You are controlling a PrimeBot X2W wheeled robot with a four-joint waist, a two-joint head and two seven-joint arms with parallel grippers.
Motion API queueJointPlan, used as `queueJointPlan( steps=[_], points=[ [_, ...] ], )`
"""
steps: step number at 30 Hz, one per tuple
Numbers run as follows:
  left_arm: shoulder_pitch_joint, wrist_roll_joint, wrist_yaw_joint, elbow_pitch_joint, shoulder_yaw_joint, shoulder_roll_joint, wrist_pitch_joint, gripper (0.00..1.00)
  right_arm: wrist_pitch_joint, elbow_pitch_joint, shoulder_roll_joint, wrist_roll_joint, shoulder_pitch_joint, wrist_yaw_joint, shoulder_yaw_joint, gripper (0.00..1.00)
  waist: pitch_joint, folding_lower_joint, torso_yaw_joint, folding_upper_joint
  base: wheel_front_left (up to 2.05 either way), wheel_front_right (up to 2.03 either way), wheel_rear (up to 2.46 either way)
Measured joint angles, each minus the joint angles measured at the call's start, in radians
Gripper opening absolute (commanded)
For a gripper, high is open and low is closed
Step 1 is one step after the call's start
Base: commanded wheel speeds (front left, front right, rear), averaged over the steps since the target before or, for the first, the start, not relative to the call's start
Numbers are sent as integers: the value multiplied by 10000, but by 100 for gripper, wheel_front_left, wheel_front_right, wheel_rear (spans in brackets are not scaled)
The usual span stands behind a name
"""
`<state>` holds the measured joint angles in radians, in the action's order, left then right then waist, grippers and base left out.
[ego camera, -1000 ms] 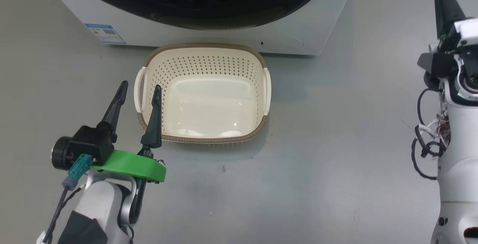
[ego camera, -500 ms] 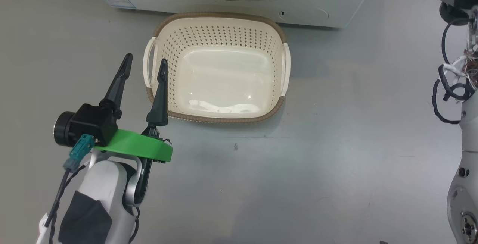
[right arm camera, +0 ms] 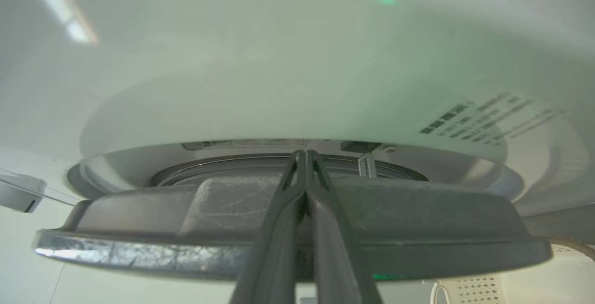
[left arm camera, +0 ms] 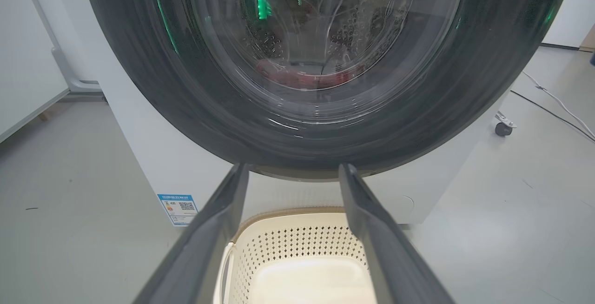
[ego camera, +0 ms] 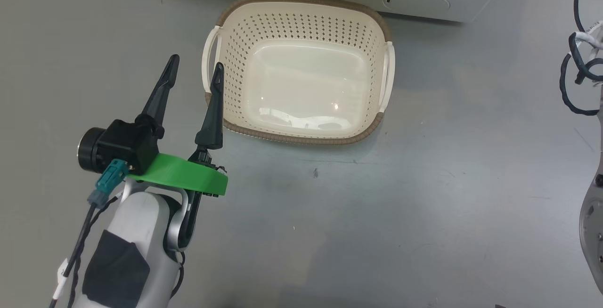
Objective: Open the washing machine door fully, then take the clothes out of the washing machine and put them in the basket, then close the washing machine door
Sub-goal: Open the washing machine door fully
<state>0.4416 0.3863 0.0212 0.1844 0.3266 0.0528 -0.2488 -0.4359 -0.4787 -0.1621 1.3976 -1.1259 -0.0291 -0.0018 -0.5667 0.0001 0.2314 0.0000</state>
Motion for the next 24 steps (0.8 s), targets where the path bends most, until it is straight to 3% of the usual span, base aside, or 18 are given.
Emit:
queueJointPlan(
  steps=[10, 24],
  points=[
    [158, -42, -2, 163, 12, -44, -6, 100, -380, -596, -102, 13, -382, 105, 81, 0, -41, 0, 143, 0, 0, 0, 0],
    [162, -40, -2, 608, -31, -77, -33, 100, -1381, -1521, -157, 648, -291, 637, 107, 0, 336, 0, 11, 0, 0, 0, 0]
  ],
)
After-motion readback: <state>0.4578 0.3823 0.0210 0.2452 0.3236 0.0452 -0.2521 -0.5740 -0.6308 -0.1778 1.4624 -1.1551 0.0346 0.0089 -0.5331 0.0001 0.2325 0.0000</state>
